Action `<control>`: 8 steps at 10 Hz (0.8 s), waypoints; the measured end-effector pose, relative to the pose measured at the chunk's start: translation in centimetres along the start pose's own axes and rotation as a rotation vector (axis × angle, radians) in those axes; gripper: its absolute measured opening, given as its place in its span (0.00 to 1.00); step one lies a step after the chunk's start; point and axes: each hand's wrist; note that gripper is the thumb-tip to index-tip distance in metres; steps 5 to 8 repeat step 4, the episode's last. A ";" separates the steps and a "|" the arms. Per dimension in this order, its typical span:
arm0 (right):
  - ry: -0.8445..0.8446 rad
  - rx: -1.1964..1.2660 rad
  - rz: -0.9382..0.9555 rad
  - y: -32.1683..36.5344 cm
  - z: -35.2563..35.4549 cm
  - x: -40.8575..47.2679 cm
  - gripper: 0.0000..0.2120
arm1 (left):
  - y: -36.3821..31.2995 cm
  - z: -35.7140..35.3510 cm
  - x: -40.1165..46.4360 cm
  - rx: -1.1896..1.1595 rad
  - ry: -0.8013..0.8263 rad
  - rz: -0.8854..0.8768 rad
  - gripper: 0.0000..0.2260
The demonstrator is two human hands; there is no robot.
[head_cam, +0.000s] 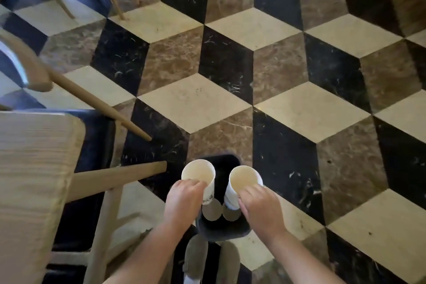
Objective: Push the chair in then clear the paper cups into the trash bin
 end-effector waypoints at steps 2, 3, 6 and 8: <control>0.142 -0.001 -0.017 -2.2 -8.0 3.2 0.18 | 1.9 -7.5 3.5 -0.015 0.068 0.032 0.13; 0.171 -0.008 0.010 -2.2 -9.5 3.1 0.16 | 1.9 -8.9 3.9 -0.047 0.051 -0.015 0.08; 0.180 0.034 -0.002 -1.5 -8.2 2.5 0.16 | 1.1 -7.4 3.4 -0.079 0.031 -0.025 0.09; 0.180 0.034 -0.002 -1.5 -8.2 2.5 0.16 | 1.1 -7.4 3.4 -0.079 0.031 -0.025 0.09</control>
Point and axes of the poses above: each hand's wrist, its own x-axis towards the middle knuckle, its own z-axis out of the back of the hand, y = z × x, and after that the axes turned 1 degree about z, right-handed
